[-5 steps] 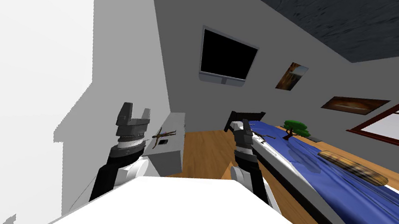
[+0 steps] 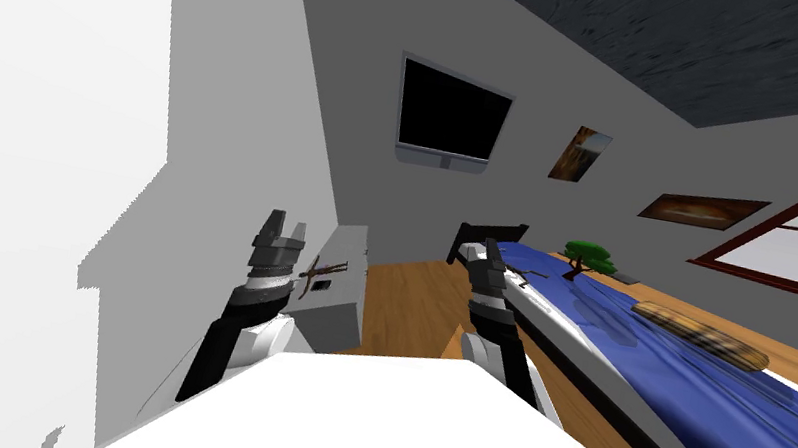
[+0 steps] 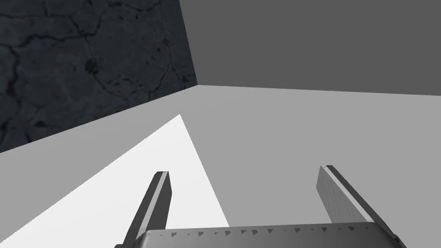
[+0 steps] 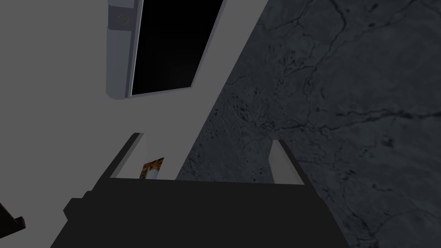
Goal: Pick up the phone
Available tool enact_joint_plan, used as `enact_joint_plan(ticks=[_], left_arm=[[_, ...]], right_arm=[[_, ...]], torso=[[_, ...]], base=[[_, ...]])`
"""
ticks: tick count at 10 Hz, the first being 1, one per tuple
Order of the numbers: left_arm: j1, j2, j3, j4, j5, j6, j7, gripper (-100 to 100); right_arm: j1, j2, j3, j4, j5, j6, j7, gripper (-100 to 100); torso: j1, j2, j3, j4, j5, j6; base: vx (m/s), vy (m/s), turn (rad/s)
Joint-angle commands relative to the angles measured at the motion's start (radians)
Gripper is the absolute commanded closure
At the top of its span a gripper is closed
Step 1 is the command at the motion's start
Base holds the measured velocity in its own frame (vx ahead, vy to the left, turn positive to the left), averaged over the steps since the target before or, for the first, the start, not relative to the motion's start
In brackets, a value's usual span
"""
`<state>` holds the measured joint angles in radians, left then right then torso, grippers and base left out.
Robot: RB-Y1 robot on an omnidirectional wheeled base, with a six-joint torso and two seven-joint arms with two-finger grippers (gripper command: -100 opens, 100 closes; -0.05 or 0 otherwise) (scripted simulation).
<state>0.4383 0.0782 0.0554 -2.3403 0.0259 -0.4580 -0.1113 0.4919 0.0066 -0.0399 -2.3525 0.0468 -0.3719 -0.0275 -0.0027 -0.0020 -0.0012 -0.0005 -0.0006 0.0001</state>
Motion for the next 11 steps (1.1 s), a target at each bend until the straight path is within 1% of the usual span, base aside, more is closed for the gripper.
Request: enact_joint_plan(ticks=[1, 2, 3, 4, 5, 6, 7, 8, 9, 10, 11], left_arm=[[-0.005, 0.018, 0.014, 0.015, 0.009, 0.05, -0.004, -100], [-0.005, 0.018, 0.014, 0.015, 0.009, 0.073, -0.004, -100], [-0.011, 0.03, 0.025, 0.029, 0.016, 0.106, -0.008, -100], [-0.011, 0.03, 0.025, 0.029, 0.016, 0.124, -0.008, -100], [-0.017, 0.043, 0.037, 0.044, 0.023, 0.152, -0.012, -100], [-0.017, 0.043, 0.037, 0.044, 0.023, 0.179, -0.012, -100], [-0.024, 0.056, 0.049, 0.06, 0.031, 0.211, -0.016, -100], [-0.024, 0.056, 0.049, 0.06, 0.031, 0.237, -0.016, -100], [-0.032, 0.069, 0.063, 0.078, 0.04, 0.267, -0.021, -100], [-0.032, 0.069, 0.063, 0.078, 0.04, 0.298, -0.021, -100], [-0.04, 0.083, 0.077, 0.097, 0.049, 0.326, -0.027, -100]], right_arm=[[0.0, 0.0, 0.0, 0.0, 0.0, 0.0, 0.0, 0], [0.0, 0.0, 0.0, 0.0, 0.0, 0.0, 0.0, 0], [0.0, 0.0, 0.0, 0.0, 0.0, 0.0, 0.0, 0], [0.0, 0.0, 0.0, 0.0, 0.0, 0.0, 0.0, 0], [0.0, 0.0, 0.0, 0.0, 0.0, 0.0, 0.0, 0], [0.0, 0.0, 0.0, 0.0, 0.0, 0.0, 0.0, 0], [0.0, 0.0, 0.0, 0.0, 0.0, 0.0, 0.0, 0], [0.0, 0.0, 0.0, 0.0, 0.0, 0.0, 0.0, 0], [0.0, 0.0, 0.0, 0.0, 0.0, 0.0, 0.0, 0], [0.0, 0.0, 0.0, 0.0, 0.0, 0.0, 0.0, 0], [0.0, 0.0, 0.0, 0.0, 0.0, 0.0, 0.0, 0]], torso=[[0.0, 0.0, 0.0, 0.0, 0.0, 0.0], [-0.001, 0.0, 0.0, 0.0, 0.0, 0.0], [0.0, 0.0, 0.0, 0.0, 0.0, 0.0], [0.0, 0.0, 0.0, 0.0, 0.0, 0.0], [0.0, 0.0, 0.0, 0.0, 0.0, 0.0], [0.0, 0.0, 0.0, 0.0, 0.0, 0.0], [0.0, 0.0, 0.0, 0.0, 0.0, 0.0], [-0.001, 0.0, 0.0, 0.0, 0.0, 0.0], [0.0, 0.0, 0.0, 0.0, 0.0, 0.0], [-0.001, -0.001, 0.0, 0.0, 0.0, 0.0], [0.0, -0.001, 0.0, 0.0, 0.0, 0.0]], base=[[0.029, -0.054, -0.018], [0.018, -0.045, -0.002], [0.025, -0.047, -0.013], [0.025, -0.039, -0.004], [0.036, -0.04, -0.012], [0.029, -0.039, -0.007], [0.032, -0.055, -0.013], [0.029, -0.047, -0.006], [0.038, -0.059, -0.015], [0.037, -0.049, -0.004], [0.038, -0.063, -0.013]])
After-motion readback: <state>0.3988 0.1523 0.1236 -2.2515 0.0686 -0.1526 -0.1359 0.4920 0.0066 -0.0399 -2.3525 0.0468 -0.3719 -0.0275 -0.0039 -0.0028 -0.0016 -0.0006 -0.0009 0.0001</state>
